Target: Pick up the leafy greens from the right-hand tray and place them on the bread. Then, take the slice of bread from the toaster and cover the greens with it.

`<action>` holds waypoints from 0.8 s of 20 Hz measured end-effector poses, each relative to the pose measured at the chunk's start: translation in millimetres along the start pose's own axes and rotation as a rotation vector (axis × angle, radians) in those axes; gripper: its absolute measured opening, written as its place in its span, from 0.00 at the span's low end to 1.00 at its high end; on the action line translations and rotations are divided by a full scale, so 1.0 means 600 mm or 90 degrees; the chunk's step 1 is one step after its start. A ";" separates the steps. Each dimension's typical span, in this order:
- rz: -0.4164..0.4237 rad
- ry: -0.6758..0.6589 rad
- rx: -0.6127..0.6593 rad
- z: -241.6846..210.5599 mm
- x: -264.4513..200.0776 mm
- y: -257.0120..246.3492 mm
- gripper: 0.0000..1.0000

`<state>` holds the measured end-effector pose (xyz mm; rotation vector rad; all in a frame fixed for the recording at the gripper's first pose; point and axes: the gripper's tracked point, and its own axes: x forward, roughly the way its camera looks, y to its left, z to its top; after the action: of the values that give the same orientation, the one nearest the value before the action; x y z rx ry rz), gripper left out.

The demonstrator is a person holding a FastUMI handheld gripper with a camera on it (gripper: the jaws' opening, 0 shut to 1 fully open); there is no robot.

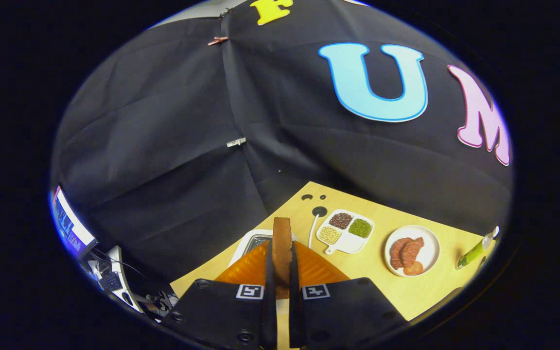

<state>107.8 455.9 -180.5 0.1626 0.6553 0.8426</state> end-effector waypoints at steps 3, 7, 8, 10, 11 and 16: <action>-0.027 -0.016 0.012 0.002 -0.060 -0.042 0.14; -0.082 -0.030 0.040 -0.032 -0.126 -0.099 0.14; -0.094 -0.029 0.052 -0.048 -0.139 -0.112 0.14; -0.122 -0.028 0.077 -0.080 -0.161 -0.140 0.14; -0.137 -0.027 0.087 -0.099 -0.170 -0.154 0.14; -0.196 -0.008 0.138 -0.207 -0.204 -0.204 0.14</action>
<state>52.8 269.8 -267.7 0.2554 0.7372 0.4742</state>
